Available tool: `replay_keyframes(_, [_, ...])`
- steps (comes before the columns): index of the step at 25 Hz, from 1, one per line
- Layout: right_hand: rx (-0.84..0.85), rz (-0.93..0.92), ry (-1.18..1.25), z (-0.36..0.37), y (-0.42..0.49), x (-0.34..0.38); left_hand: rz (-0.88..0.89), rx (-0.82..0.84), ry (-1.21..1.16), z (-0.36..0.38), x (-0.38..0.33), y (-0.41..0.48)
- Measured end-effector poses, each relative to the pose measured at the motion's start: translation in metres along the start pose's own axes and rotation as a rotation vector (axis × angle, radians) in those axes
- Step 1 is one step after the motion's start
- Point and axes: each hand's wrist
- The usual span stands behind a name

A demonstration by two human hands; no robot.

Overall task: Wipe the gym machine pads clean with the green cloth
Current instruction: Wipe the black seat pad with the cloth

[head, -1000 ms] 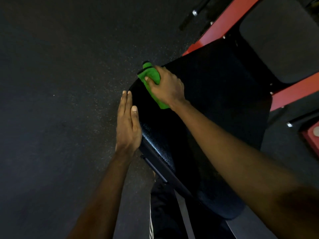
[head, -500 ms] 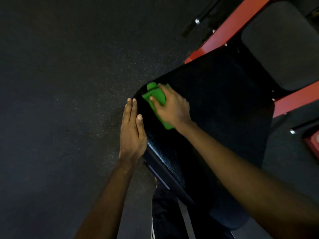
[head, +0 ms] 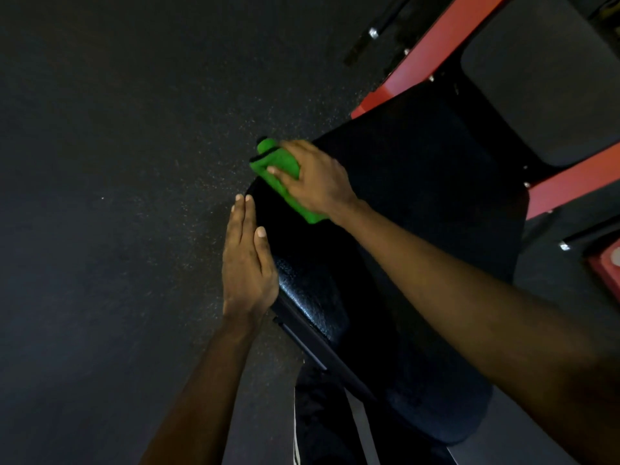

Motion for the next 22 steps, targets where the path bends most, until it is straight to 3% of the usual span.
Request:
replay_keyframes(3, [-0.01,0.16,-0.032,-0.006,0.036,-0.015,0.04,0.055,0.217,-0.007,-0.005,0.003])
replay_keyframes(6, [-0.025,0.169,-0.014,-0.01,0.032,-0.012,0.132,0.106,0.291,-0.012,-0.012,0.014])
replay_keyframes(8, [-0.046,0.124,0.039,-0.005,-0.003,-0.006,0.101,0.118,0.254,-0.007,-0.013,0.023])
replay_keyframes(13, [-0.151,0.114,0.077,0.006,-0.106,-0.02,0.087,0.094,0.435,0.006,-0.013,0.022])
replay_keyframes(19, [-0.197,0.345,0.015,-0.006,0.019,-0.046,0.098,0.092,0.556,0.007,-0.016,0.023])
replay_keyframes(22, [-0.159,0.416,0.047,-0.01,0.03,-0.039,0.108,0.112,0.603,0.007,-0.017,0.022])
Point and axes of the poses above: each hand's wrist, its own y-axis towards the middle knuckle, its own z-axis out of the palm, x = y × z, and after that the axes turned 3 degrees about z, right-handed
